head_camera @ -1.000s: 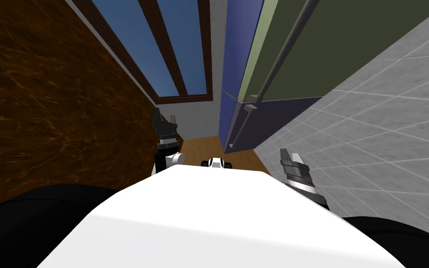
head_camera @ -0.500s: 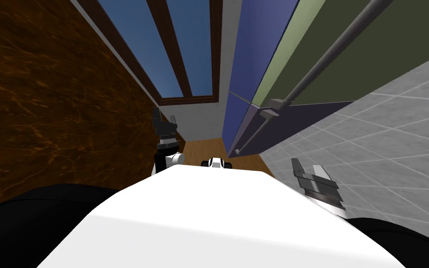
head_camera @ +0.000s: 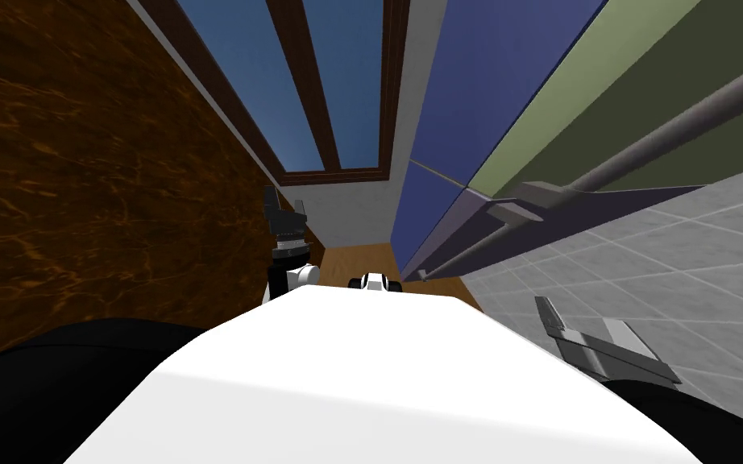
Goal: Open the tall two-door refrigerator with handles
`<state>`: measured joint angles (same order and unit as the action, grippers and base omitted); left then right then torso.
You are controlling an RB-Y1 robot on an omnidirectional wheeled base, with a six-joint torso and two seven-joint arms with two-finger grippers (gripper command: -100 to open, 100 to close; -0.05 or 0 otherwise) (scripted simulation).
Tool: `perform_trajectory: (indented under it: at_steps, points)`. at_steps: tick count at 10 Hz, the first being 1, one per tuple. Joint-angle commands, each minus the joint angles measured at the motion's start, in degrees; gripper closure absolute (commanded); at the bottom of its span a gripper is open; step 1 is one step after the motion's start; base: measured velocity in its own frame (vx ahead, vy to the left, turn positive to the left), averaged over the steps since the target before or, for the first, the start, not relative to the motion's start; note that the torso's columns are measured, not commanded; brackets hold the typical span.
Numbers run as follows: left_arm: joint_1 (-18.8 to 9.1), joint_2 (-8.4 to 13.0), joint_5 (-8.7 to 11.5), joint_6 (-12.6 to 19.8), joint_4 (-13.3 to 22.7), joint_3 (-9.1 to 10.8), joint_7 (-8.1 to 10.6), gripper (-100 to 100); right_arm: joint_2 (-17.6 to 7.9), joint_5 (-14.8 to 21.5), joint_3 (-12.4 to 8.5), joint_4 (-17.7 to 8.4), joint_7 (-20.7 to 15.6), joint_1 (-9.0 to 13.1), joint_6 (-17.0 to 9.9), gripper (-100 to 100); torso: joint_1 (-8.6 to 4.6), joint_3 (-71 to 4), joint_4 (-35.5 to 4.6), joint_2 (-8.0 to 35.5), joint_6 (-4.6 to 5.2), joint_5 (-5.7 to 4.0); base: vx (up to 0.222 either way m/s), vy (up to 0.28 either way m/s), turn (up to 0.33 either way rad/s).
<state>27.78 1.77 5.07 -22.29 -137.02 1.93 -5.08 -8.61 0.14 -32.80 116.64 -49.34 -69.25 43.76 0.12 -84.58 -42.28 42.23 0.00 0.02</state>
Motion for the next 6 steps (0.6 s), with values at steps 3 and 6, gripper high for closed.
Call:
perform_trajectory:
  at_steps: [3, 6]
  points:
    - [0.00, 0.00, 0.00, 0.00, 0.00, 0.00, 0.00, 0, 0.91, -0.77, -4.50, -2.56, -6.37, -5.14, 2.91, -100, -0.02, -0.04, 0.02, -0.04, 0.00, 0.00, 0.172, 0.109, 0.061]
    - [0.00, 0.00, 0.00, 0.00, 0.00, 0.00, 0.00, 0, 1.25, -1.41, -7.95, -4.87, -10.49, -8.54, 4.85, -100, -0.13, 0.01, 0.00, 0.02, -0.02, -0.04, 0.158, 0.088, 0.063]
